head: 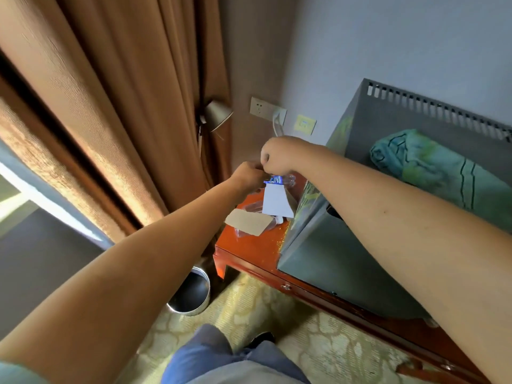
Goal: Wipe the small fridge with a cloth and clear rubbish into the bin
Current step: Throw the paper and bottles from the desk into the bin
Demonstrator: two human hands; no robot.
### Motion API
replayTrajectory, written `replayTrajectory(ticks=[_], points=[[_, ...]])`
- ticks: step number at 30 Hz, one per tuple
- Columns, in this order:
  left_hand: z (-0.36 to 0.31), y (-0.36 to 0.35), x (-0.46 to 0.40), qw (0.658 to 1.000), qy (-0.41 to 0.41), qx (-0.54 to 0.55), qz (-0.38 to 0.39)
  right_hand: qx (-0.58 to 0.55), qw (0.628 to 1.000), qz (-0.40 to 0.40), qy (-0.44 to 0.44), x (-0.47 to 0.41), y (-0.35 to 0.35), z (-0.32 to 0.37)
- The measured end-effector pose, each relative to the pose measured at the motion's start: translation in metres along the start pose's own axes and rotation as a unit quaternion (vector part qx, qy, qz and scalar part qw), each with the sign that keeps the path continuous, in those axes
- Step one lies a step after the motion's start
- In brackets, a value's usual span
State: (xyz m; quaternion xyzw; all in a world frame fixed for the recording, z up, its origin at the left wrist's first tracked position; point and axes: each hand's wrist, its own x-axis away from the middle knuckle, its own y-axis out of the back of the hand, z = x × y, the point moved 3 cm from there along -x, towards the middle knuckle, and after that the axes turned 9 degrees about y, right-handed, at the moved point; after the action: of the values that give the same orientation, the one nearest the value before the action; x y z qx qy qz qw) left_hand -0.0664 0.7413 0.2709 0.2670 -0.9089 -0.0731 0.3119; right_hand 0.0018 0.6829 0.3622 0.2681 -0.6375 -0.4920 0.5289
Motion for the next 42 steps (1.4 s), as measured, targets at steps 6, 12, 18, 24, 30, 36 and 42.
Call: replayTrajectory(ticks=[6,12,18,24,30,36,42], points=[[0.025,0.012,-0.018,0.999,0.031,-0.015,0.033,-0.027,0.995,0.084,-0.055,-0.012,-0.032,0.000],[0.050,0.044,-0.027,0.994,0.048,-0.018,0.094,-0.128,0.981,0.081,-0.122,-0.018,-0.059,0.018],[0.092,0.056,-0.054,0.986,0.061,-0.055,0.142,-0.257,0.946,0.041,-0.195,-0.025,-0.119,0.039],[0.133,0.033,-0.090,0.981,0.105,-0.089,0.137,-0.468,0.817,-0.026,-0.336,-0.033,-0.197,0.029],[0.168,0.013,-0.132,0.977,0.155,-0.126,0.073,-0.721,0.508,-0.124,-0.455,-0.062,-0.267,0.002],[0.197,0.003,-0.168,0.957,0.213,-0.192,0.042,-0.784,0.247,-0.232,-0.520,-0.091,-0.294,-0.008],[0.214,-0.005,-0.188,0.953,0.264,-0.129,0.074,-0.792,0.172,-0.275,-0.518,-0.114,-0.306,-0.021]])
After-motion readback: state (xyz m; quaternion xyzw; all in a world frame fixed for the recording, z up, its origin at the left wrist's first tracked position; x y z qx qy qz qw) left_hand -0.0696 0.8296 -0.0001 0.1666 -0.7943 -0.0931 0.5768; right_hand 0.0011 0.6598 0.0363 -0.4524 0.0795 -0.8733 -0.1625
